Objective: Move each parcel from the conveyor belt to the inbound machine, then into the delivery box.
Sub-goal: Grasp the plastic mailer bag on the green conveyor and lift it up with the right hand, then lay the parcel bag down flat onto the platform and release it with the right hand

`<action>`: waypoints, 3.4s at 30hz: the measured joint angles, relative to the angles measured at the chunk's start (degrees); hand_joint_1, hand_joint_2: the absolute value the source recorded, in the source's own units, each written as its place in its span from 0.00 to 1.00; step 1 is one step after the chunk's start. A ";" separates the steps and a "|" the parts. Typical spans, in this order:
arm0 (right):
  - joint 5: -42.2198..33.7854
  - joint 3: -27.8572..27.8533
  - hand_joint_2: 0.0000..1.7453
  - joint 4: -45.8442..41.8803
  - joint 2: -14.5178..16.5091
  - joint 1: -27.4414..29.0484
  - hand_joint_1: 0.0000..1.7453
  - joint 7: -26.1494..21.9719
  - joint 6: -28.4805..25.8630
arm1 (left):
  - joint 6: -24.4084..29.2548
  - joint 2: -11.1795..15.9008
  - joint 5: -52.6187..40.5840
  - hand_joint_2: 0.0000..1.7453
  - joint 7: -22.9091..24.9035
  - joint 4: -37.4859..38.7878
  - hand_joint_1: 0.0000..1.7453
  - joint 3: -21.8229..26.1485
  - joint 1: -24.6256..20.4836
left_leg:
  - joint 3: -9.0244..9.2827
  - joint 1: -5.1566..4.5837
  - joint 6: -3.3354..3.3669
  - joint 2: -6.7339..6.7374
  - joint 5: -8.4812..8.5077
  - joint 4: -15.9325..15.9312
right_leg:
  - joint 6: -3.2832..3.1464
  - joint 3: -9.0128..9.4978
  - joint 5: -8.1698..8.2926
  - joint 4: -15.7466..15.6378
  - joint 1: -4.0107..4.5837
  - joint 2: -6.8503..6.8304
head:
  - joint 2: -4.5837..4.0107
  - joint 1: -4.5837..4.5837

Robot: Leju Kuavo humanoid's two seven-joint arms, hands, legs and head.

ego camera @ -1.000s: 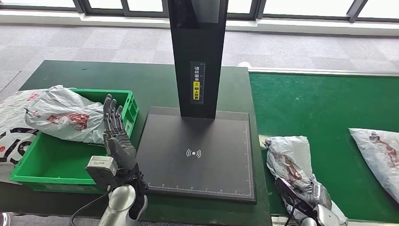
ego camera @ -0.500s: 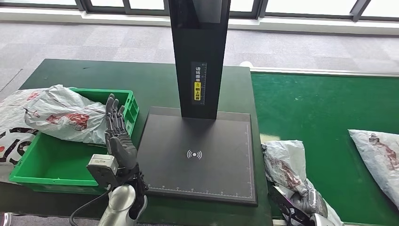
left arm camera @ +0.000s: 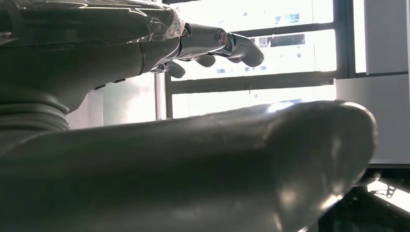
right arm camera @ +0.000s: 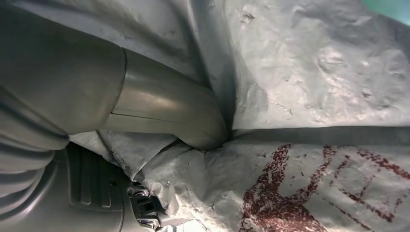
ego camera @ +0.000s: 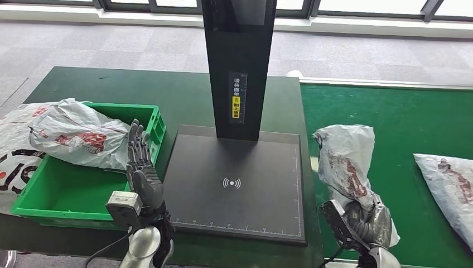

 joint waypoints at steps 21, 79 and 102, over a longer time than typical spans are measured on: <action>-5.24 3.47 1.00 -2.88 1.02 0.32 1.00 -3.86 -1.09 | 0.04 0.00 -0.06 0.00 0.20 -0.92 0.00 0.00 1.02 | -0.15 -0.01 -0.01 -0.04 0.00 0.00 | 0.00 -0.14 -0.01 0.01 0.00 -0.06 | 0.00 0.00; -25.69 24.97 1.00 26.26 7.59 -19.79 0.00 -16.40 5.86 | -1.54 -2.45 1.61 0.00 1.20 7.01 0.00 -0.26 -6.71 | 0.09 -0.05 -0.20 -0.27 0.30 0.02 | -0.06 -0.41 0.04 0.22 -0.04 -0.21 | 0.00 0.00; -31.19 24.71 1.00 0.18 7.42 -6.81 0.00 -29.31 -11.40 | 7.94 -1.87 -7.29 0.00 0.39 2.86 0.00 -2.15 -4.60 | -0.20 -0.09 -0.19 -0.36 0.22 0.02 | -0.09 -0.49 -0.04 0.20 -0.06 -0.33 | 0.00 -0.01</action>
